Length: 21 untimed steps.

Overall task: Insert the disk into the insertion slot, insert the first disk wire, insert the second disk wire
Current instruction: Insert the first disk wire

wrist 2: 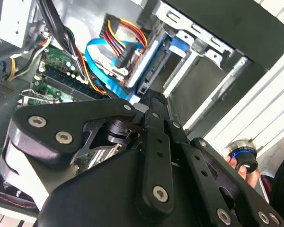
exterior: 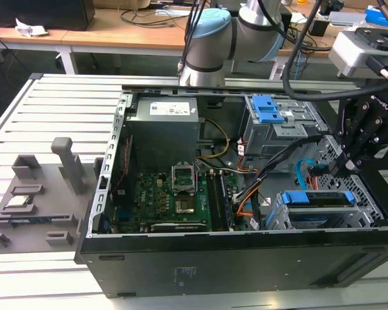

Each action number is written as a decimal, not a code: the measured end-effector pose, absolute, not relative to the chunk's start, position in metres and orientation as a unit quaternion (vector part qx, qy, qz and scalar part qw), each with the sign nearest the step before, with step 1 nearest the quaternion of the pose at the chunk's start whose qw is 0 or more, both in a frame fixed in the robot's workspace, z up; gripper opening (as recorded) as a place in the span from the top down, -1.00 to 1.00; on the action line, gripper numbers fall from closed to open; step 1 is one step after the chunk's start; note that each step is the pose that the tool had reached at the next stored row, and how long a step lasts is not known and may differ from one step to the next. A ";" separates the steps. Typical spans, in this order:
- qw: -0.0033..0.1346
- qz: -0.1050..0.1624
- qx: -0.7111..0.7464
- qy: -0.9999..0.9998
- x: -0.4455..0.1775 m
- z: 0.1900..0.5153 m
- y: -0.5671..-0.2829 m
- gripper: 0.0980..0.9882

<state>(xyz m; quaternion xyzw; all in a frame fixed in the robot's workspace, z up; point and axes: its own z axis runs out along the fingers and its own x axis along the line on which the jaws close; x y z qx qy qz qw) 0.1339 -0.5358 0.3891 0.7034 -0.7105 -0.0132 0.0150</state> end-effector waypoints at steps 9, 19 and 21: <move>0.016 -0.013 0.700 -0.713 0.149 0.380 -0.509 0.98; 0.017 -0.013 0.700 -0.714 0.153 0.371 -0.502 0.98; 0.017 -0.013 0.700 -0.714 0.153 0.371 -0.501 0.98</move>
